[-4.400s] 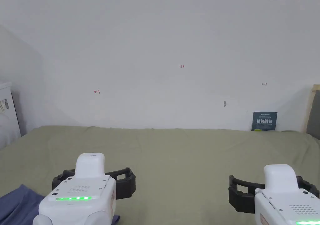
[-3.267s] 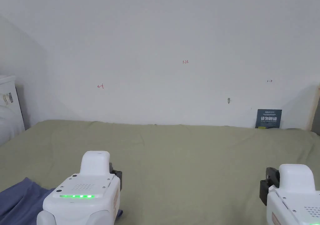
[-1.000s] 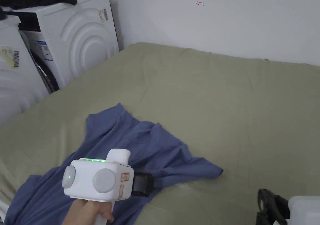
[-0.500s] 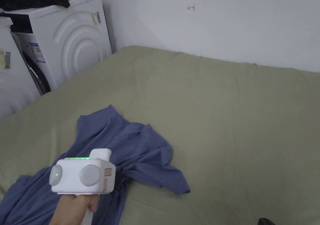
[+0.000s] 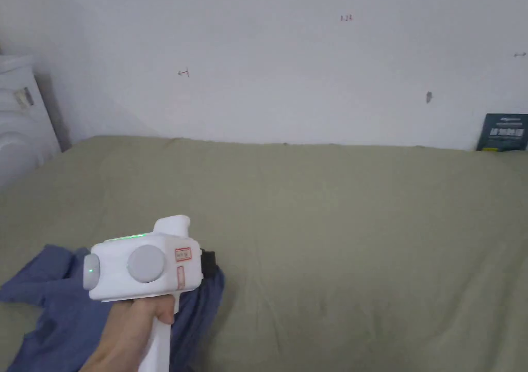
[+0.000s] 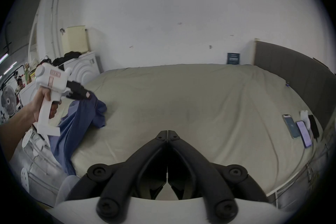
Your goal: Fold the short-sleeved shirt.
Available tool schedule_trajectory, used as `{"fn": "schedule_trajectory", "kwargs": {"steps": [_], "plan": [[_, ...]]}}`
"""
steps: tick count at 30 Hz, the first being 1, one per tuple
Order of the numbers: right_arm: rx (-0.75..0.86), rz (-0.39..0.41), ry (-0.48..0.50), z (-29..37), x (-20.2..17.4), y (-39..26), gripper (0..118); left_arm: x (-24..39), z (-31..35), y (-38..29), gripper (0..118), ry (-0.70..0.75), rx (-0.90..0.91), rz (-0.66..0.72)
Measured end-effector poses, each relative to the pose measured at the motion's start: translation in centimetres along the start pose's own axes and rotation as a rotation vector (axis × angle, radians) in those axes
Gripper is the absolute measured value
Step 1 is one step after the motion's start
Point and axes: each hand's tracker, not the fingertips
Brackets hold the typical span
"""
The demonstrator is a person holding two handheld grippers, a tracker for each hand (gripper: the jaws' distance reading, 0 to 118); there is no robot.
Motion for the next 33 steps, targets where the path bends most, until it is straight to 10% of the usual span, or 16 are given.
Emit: {"fn": "schedule_trajectory", "kwargs": {"steps": [12,20,22,23,24,33], "plan": [[-0.023,-0.114,-0.162,2.2,7.9,-1.1,0,25.6,-10.0,-1.9,0,-0.4,-0.137,-0.272],[-0.053,-0.154,-0.178,1.4,9.5,-2.1,0,26.1,-19.9,-12.1,0,-0.147,-0.363,-0.391],[-0.064,-0.164,-0.177,1.1,9.6,-2.4,0,25.5,-19.8,-12.8,37,-0.166,-0.366,-0.362],[-0.069,-0.168,-0.174,1.0,9.6,-2.4,0,25.2,-19.7,-12.9,108,-0.174,-0.362,-0.362],[-0.071,-0.171,-0.171,0.9,9.5,-2.4,0,25.0,-19.9,-13.0,117,-0.161,-0.39,-0.365],[-0.004,-0.124,-0.116,2.2,7.0,-1.1,0,15.1,-4.8,-11.4,104,-0.093,-0.196,-0.384]]}}
